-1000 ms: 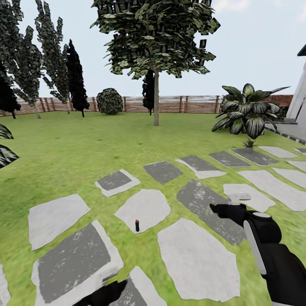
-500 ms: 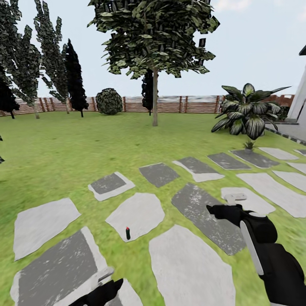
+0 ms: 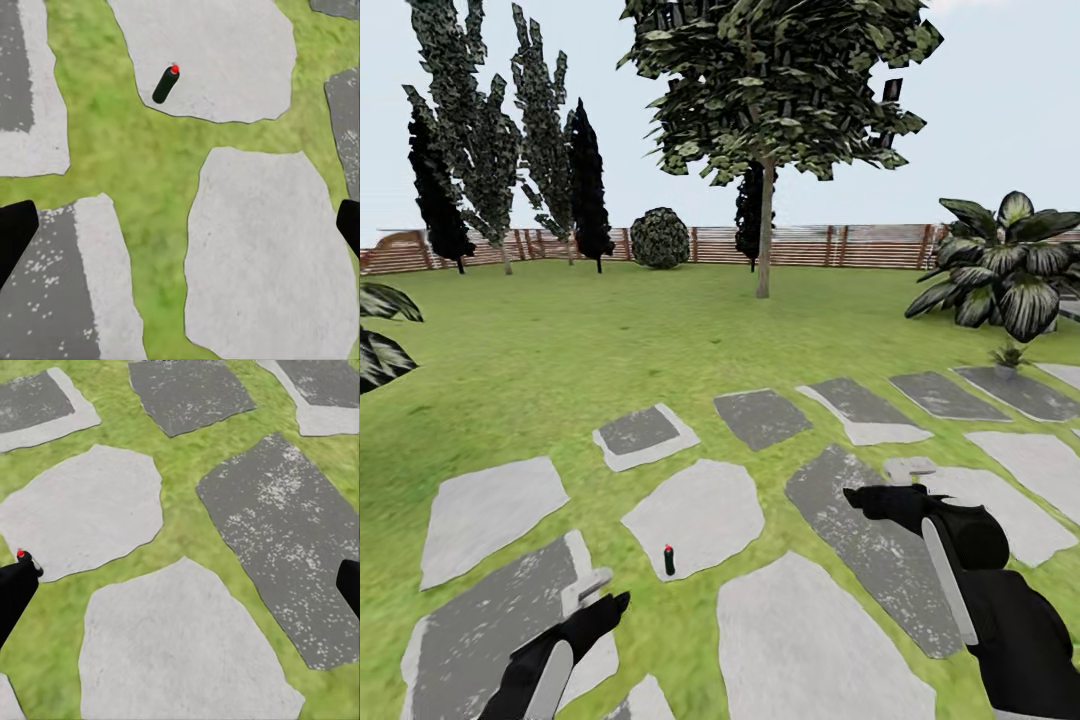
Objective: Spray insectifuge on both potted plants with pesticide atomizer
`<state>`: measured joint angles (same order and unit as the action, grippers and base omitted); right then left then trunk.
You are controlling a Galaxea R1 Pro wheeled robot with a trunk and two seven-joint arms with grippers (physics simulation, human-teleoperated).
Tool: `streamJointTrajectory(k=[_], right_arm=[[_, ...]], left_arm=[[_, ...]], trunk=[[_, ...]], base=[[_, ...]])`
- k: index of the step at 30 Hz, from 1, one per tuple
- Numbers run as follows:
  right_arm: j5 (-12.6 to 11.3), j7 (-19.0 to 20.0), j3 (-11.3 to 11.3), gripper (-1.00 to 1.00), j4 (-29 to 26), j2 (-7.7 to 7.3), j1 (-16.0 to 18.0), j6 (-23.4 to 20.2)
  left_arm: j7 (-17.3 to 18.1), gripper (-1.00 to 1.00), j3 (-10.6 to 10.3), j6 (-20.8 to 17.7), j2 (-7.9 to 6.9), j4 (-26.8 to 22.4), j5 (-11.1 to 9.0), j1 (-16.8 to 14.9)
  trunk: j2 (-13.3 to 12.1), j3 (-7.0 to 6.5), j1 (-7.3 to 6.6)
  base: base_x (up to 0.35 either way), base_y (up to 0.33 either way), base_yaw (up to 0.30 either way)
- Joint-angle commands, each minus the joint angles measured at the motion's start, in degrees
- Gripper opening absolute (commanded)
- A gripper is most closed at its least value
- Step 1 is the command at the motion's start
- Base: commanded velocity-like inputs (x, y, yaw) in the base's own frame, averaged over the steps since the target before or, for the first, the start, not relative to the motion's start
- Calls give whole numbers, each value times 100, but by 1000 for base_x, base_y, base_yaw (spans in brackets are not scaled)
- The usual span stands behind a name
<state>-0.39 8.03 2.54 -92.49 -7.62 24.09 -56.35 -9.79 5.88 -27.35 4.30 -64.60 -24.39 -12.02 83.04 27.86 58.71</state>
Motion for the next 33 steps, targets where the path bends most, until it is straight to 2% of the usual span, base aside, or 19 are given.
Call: streamJointTrajectory(k=[1,2,3,4,5,6,7,8,10,11,12,17,26,33], right_arm=[[1,23,13,100,-6,-3,1,-24],[2,25,19,100,-6,-3,0,-24],[-2,28,25,100,-6,-3,11,-41],[-5,30,30,100,-6,-3,42,-196],[-7,32,31,100,-6,-1,58,-280],[-10,36,29,100,-6,14,100,-365],[-11,37,29,100,-6,23,112,-365],[-12,36,28,100,-6,107,186,-365],[-13,35,27,100,-6,174,217,-365],[7,28,-27,100,-1,387,248,-365],[20,26,-81,100,0,436,250,-365],[41,18,-235,100,2,501,249,-365],[47,1,-510,100,3,525,204,-365],[48,1,-567,100,3,525,186,-365]], left_arm=[[-43,100,-38,-16,-13,-9,-51,-16],[-40,100,-94,2,-59,-4,-45,-25],[22,100,-212,88,-227,38,-42,-34],[106,100,-289,218,-270,57,-41,-35],[126,100,-331,252,-279,61,-39,-36],[164,100,-509,319,-297,72,-5,-36],[174,100,-556,333,-301,75,6,-36],[198,100,-676,367,-307,82,33,-37],[205,100,-694,378,-307,98,25,-37],[223,100,-701,430,-310,386,-11,-37],[226,100,-709,485,-305,446,-18,-37],[230,100,-731,569,-282,547,-20,-39],[231,100,-743,606,-242,612,-26,-39],[232,100,-738,613,-246,629,-31,-44]], trunk=[[3,7,2],[3,7,2],[3,7,2],[3,7,2],[3,7,2],[3,7,2],[3,7,2],[3,7,2],[3,7,2],[3,7,2],[3,7,2],[3,8,2],[3,8,2],[3,8,2]], base=[[197,-300,293],[199,-298,294],[228,-277,294],[240,-266,294],[243,-262,294],[249,-254,294],[250,-252,294],[253,-248,294],[254,-247,294],[255,-247,294],[255,-249,294],[255,-253,214],[248,-264,27],[240,-268,2]])
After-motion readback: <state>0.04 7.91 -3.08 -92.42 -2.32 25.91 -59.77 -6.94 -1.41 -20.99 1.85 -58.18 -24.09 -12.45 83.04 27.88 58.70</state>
